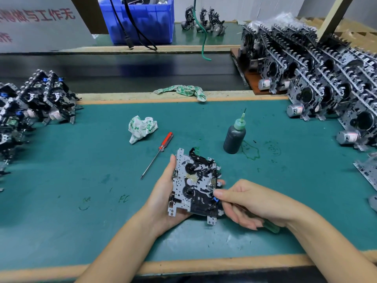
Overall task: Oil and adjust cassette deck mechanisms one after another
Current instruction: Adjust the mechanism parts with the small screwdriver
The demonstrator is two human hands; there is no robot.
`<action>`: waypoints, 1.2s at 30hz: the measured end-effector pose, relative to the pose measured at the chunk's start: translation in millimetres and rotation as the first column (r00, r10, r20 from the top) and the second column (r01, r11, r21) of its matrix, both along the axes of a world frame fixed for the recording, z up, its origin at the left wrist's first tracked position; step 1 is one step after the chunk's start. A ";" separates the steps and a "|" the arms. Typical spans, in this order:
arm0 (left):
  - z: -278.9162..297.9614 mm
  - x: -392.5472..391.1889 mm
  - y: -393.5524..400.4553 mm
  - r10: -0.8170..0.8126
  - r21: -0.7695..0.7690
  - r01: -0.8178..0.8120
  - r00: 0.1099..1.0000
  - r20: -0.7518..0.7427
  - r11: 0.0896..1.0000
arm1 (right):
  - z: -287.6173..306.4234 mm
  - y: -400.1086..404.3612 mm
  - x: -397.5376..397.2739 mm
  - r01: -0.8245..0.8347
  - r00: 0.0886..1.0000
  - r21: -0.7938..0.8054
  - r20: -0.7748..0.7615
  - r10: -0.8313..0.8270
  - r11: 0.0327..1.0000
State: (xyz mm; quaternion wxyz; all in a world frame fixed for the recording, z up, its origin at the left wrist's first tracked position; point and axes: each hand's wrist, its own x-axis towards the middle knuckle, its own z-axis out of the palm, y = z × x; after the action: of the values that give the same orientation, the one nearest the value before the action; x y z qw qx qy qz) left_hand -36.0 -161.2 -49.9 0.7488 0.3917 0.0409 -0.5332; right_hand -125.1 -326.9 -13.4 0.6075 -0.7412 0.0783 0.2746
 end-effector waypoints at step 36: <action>1.0 -8.8 10.6 -0.076 -0.122 0.076 0.997 0.008 0.990 | 2.3 -11.4 -0.9 -0.175 0.984 -0.085 -0.042 0.172 0.981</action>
State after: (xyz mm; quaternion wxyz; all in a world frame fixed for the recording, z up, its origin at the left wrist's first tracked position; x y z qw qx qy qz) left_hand -44.8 -150.6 -48.8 0.7505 0.3474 -0.0077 -0.5622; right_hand -126.0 -338.3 -11.0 0.5463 -0.7666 0.0357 0.3355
